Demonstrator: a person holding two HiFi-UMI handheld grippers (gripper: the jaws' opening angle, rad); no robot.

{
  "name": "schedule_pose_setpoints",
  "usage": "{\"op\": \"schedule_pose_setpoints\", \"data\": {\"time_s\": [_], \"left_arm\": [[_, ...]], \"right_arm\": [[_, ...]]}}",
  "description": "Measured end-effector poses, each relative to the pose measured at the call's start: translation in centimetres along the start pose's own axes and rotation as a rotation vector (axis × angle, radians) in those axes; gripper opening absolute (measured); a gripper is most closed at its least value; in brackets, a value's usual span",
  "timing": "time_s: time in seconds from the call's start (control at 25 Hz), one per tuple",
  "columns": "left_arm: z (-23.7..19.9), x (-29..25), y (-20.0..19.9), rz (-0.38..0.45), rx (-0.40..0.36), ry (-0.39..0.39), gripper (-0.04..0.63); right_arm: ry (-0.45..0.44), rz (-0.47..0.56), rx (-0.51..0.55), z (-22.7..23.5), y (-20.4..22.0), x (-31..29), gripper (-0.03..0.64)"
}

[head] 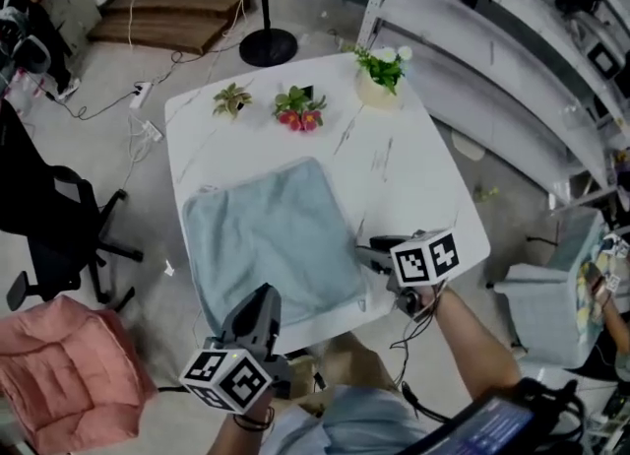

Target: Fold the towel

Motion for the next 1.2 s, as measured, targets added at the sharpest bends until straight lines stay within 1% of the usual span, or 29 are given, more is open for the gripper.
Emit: {"op": "schedule_pose_setpoints", "data": {"time_s": [0.2,0.32,0.48,0.52,0.6,0.64,0.72,0.92,1.2], "left_arm": [[-1.1,0.3,-1.1,-0.005,0.004,-0.054,0.015],[-1.4,-0.1,-1.4,-0.009,0.013,-0.079,0.015],[-1.6,-0.6,-1.9,-0.011,0.012,-0.091,0.015],[-1.6,-0.7,-2.0,-0.01,0.015,-0.093,0.015],[-1.8,-0.6,-2.2,-0.005,0.023,-0.091,0.015],[-2.0,-0.4,-2.4,0.0,0.028,-0.087,0.015],[-2.6,0.0,-2.6,0.01,0.039,-0.082,0.015],[-4.5,1.7,-3.3,0.015,0.047,-0.077,0.015],[-6.2,4.8,-4.8,0.043,0.037,-0.054,0.015]], "right_arm": [[0.011,-0.07,-0.059,-1.0,2.7,-1.4,0.198],[0.018,-0.073,-0.066,-1.0,3.5,-1.8,0.198],[0.041,-0.056,-0.076,-0.9,3.5,-1.9,0.192],[0.055,-0.054,-0.081,-0.8,3.6,-2.0,0.162],[0.072,-0.049,-0.092,-0.7,3.9,-2.3,0.055],[0.075,-0.038,-0.099,-0.8,4.0,-2.4,0.04],[0.078,-0.004,-0.115,-0.9,3.9,-2.3,0.032],[0.091,0.072,-0.126,-2.7,3.2,-0.8,0.029],[0.129,0.149,-0.028,-7.8,0.4,0.6,0.029]]}}
Point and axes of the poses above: the fingertips, and each gripper's own axes: x backward along the fingers, z to its right, y out of its underside, the point moved 7 cm from there along x, backward along the fingers, and after that the axes turned 1 degree about -y, right-handed, at the moved point
